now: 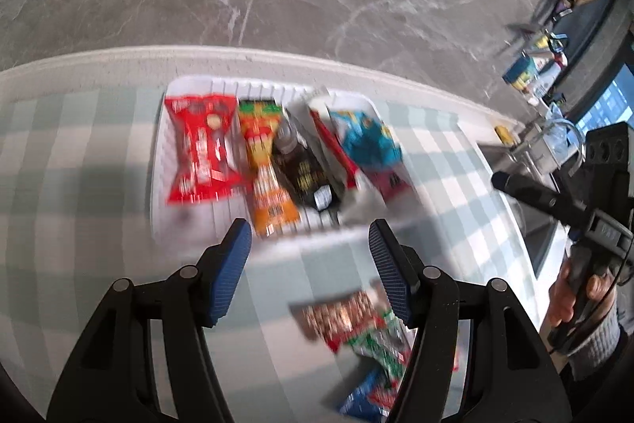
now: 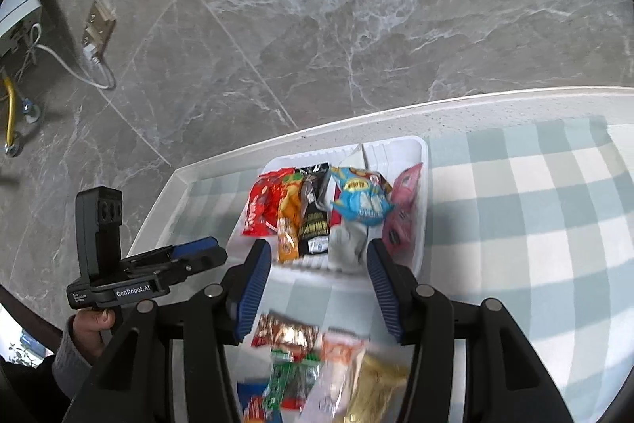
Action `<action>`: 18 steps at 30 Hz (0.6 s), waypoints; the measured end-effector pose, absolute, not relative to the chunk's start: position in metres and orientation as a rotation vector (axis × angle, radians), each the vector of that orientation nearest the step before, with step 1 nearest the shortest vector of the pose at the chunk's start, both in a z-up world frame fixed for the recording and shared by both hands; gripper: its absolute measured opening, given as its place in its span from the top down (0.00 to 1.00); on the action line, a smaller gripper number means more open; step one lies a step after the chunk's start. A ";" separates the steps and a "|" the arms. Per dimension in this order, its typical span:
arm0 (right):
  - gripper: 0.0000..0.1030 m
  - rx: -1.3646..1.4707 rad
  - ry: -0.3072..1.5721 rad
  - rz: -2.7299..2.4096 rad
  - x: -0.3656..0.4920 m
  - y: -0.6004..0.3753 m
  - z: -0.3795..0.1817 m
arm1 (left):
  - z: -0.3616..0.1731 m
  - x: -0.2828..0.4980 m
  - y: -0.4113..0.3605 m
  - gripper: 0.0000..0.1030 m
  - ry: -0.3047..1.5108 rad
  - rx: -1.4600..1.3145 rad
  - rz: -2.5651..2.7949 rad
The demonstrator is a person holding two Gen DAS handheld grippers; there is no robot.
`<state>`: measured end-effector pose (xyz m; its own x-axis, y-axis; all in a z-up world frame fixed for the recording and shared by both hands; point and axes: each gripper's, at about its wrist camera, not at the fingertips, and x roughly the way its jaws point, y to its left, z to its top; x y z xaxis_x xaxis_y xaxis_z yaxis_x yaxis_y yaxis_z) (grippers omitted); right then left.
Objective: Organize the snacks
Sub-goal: 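Move both grippers back over the remaining snack pile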
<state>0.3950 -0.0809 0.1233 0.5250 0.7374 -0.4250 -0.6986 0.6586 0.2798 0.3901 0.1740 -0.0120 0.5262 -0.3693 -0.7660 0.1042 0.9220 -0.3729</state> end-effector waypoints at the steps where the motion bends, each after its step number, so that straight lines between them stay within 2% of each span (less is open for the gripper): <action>1: 0.47 0.075 0.540 0.855 0.389 -0.085 0.122 | -0.013 0.383 0.173 0.42 0.985 -0.297 -0.291; 18: 0.45 0.085 0.626 0.786 0.323 -0.134 0.039 | -0.056 0.261 0.116 0.42 1.197 -0.260 -0.337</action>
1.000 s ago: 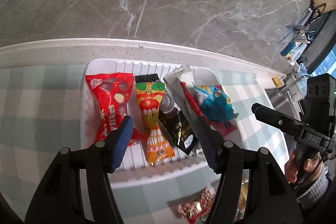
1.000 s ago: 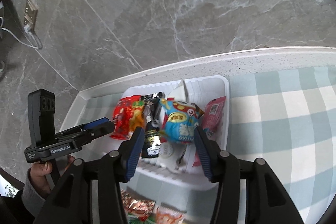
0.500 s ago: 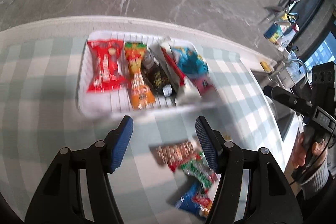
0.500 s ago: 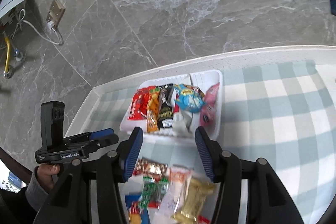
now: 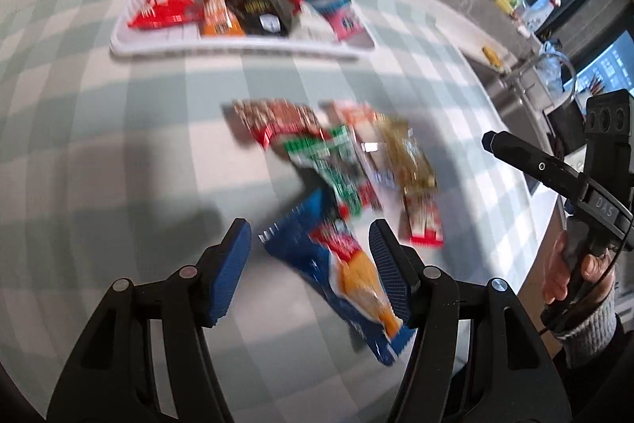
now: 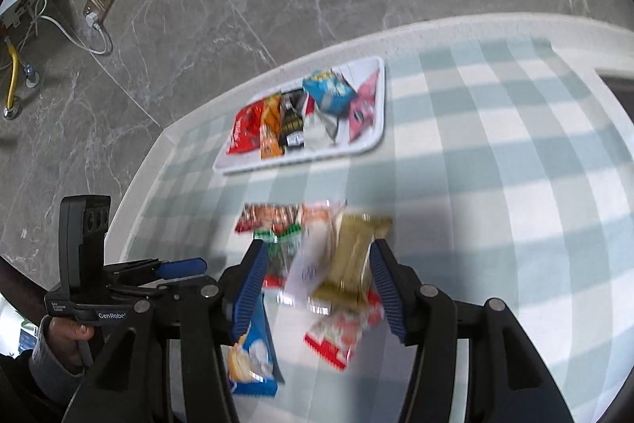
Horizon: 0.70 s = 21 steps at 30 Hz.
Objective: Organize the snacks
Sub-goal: 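Move both grippers back over the remaining snack pile, then grasp the blue cake bag with the left gripper while the right grasps the white translucent bag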
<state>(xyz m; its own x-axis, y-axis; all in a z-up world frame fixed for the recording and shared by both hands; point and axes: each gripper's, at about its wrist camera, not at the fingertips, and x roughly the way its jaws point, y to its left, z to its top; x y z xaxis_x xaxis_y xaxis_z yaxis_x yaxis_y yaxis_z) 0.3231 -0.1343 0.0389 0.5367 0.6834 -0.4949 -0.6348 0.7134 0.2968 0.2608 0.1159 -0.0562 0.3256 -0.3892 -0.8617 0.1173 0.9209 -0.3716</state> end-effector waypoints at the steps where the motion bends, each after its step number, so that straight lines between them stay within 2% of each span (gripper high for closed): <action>1: 0.45 0.085 0.631 0.785 0.321 -0.136 0.036 | -0.058 0.257 0.113 0.42 1.206 -0.259 -0.333; 16: 0.45 0.069 0.646 0.793 0.297 -0.153 0.018 | -0.083 0.231 0.068 0.42 1.266 -0.169 -0.231; 21: 0.45 0.044 0.641 0.790 0.295 -0.153 0.016 | -0.081 0.227 0.075 0.40 1.248 -0.144 -0.199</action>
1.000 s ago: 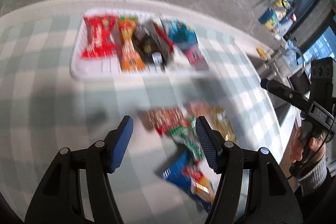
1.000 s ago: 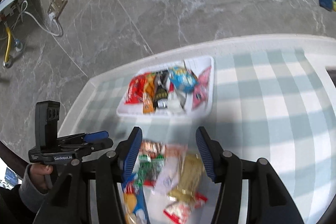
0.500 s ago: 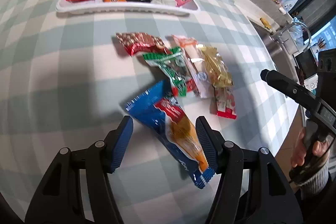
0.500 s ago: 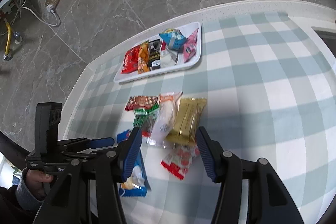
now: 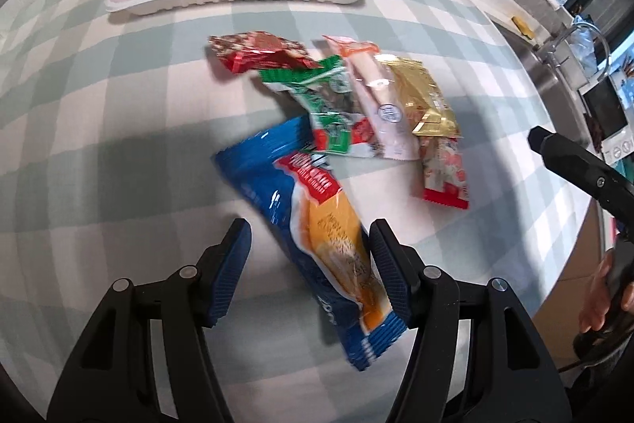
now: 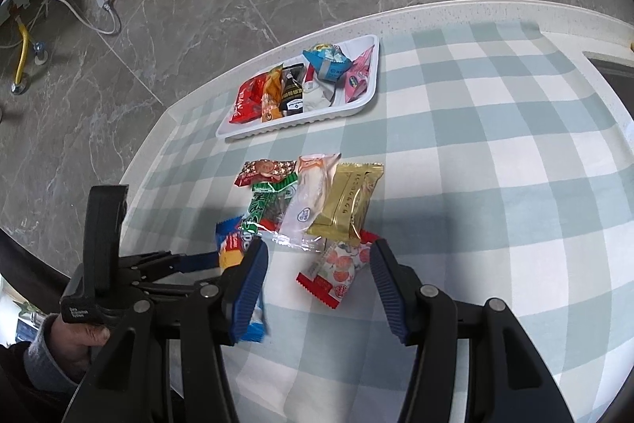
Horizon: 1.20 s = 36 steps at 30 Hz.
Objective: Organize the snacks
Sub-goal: 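Grasp the blue cake bag with the left gripper while the right grasps the white translucent bag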
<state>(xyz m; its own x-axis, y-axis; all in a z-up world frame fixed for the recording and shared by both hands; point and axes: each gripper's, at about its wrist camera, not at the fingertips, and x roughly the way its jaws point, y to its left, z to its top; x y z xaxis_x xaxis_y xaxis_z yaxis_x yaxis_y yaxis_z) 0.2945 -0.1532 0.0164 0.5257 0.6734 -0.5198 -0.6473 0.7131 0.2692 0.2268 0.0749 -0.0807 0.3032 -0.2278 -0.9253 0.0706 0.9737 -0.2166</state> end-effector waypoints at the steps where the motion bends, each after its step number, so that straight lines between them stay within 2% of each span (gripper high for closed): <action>1: 0.44 0.042 0.641 0.790 0.294 -0.153 0.016 | -0.080 0.226 0.080 0.40 1.248 -0.144 -0.187; 13: 0.44 -0.064 0.630 0.847 0.294 -0.112 0.020 | -0.077 0.224 0.154 0.40 1.225 -0.202 -0.087; 36: 0.46 -0.264 0.678 0.707 0.346 -0.044 0.001 | -0.087 0.248 0.130 0.40 1.217 -0.070 -0.190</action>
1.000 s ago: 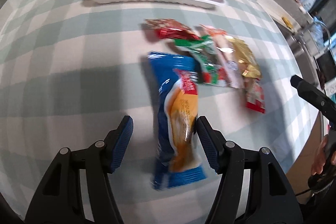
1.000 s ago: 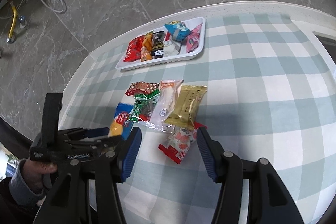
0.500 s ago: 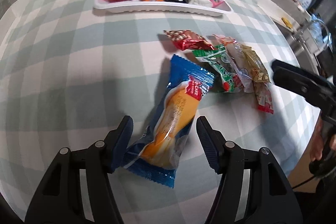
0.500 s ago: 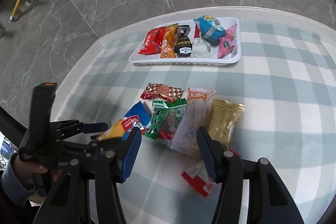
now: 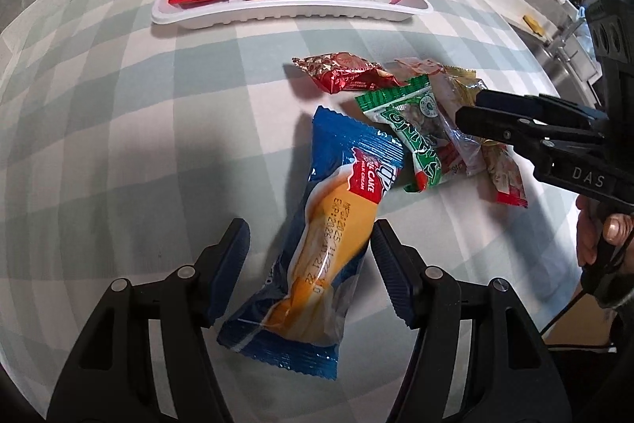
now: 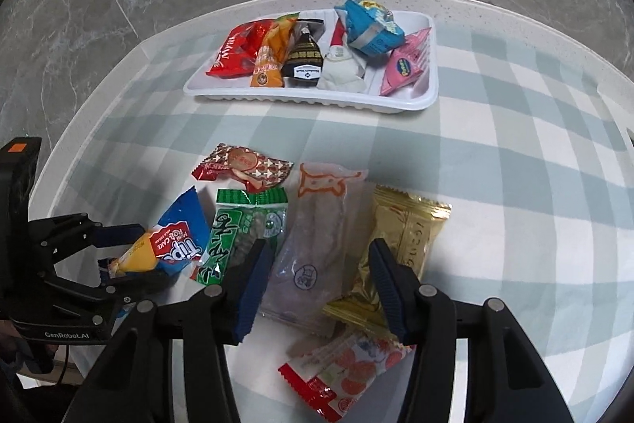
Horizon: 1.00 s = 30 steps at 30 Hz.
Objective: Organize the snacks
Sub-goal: 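Grasp the blue cake bag with the left gripper while the right grasps the white translucent bag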
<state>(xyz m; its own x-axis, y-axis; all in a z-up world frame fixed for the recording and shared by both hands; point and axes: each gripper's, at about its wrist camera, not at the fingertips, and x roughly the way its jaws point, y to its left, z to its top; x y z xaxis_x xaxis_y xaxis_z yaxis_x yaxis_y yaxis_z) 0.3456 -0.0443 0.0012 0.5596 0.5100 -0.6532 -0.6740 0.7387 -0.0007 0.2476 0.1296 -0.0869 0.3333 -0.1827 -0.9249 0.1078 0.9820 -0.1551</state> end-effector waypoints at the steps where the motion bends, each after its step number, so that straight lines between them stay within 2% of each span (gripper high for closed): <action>1: 0.47 -0.275 0.676 0.707 0.345 -0.042 0.001 | -0.087 0.248 0.129 0.40 1.216 -0.066 -0.191; 6: 0.54 -0.332 0.677 0.701 0.345 -0.029 -0.003 | -0.088 0.252 0.125 0.39 1.208 -0.032 -0.199; 10: 0.61 -0.322 0.688 0.697 0.350 -0.029 -0.006 | -0.090 0.252 0.121 0.34 1.205 -0.006 -0.214; 14: 0.73 -0.291 0.715 0.694 0.359 -0.035 -0.007 | -0.092 0.252 0.113 0.26 1.204 0.048 -0.229; 24: 0.73 -0.344 0.712 0.672 0.359 -0.031 -0.012 | -0.098 0.251 0.104 0.18 1.185 0.127 -0.229; 30: 0.72 -0.404 0.706 0.665 0.359 -0.021 -0.014 | -0.100 0.254 0.103 0.11 1.181 0.138 -0.232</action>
<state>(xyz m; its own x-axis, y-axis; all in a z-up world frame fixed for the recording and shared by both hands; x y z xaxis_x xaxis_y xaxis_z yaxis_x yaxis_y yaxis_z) 0.3588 -0.0211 -0.0140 0.5716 0.4191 -0.7054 -0.6789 0.7244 -0.1197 0.2538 0.1030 -0.0997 0.3598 -0.1069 -0.9269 0.2511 0.9678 -0.0142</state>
